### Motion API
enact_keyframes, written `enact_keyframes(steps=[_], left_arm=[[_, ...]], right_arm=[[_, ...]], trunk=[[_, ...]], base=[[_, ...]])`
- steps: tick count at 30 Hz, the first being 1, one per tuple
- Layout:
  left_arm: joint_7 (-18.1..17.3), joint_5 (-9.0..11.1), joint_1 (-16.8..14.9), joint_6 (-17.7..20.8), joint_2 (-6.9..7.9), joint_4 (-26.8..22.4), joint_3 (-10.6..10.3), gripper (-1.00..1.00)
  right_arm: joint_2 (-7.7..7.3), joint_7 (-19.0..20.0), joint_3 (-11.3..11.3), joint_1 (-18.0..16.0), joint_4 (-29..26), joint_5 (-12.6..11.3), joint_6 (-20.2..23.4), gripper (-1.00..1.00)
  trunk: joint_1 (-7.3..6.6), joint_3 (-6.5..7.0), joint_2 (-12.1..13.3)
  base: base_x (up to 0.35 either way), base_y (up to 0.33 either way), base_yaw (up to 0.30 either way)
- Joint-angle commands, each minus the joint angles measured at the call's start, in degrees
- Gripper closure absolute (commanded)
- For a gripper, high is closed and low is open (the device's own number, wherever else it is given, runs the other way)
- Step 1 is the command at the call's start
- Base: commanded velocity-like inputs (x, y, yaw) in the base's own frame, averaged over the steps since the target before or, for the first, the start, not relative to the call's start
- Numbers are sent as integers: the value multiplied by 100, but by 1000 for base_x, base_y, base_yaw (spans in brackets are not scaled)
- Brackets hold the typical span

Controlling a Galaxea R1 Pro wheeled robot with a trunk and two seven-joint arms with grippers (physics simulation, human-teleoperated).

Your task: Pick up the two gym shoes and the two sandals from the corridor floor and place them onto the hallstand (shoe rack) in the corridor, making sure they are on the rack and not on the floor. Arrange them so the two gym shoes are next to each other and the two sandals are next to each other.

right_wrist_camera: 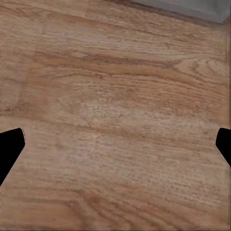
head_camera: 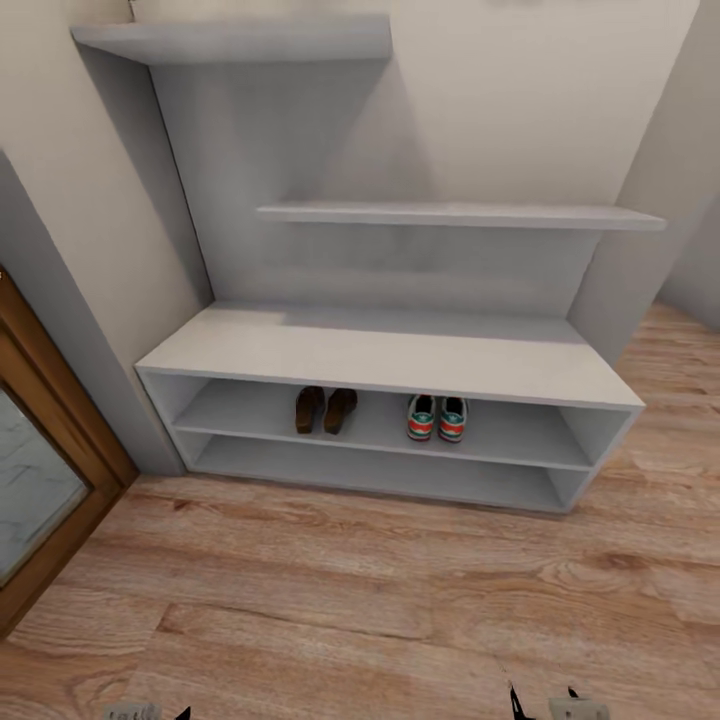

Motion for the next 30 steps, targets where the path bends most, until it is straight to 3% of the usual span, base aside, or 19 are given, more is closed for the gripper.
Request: enact_keyframes(steps=[1, 10, 30], left_arm=[[11, 22, -4, 2, -2, 10, 22, -100], [636, 27, -4, 1, -23, 92, 19, -100], [885, 22, -4, 1, -15, 231, 17, -100]], right_arm=[[-6, -49, -10, 37, 9, 62, -65, -100], [15, -77, -15, 203, 5, 56, -229, -100], [87, -66, -18, 213, 253, 45, -223, -100]], trunk=[[-24, 14, 40], [-221, 176, 401], [-661, 535, 1203]], base=[[0, 0, 0], [0, 0, 0], [0, 0, 0]])
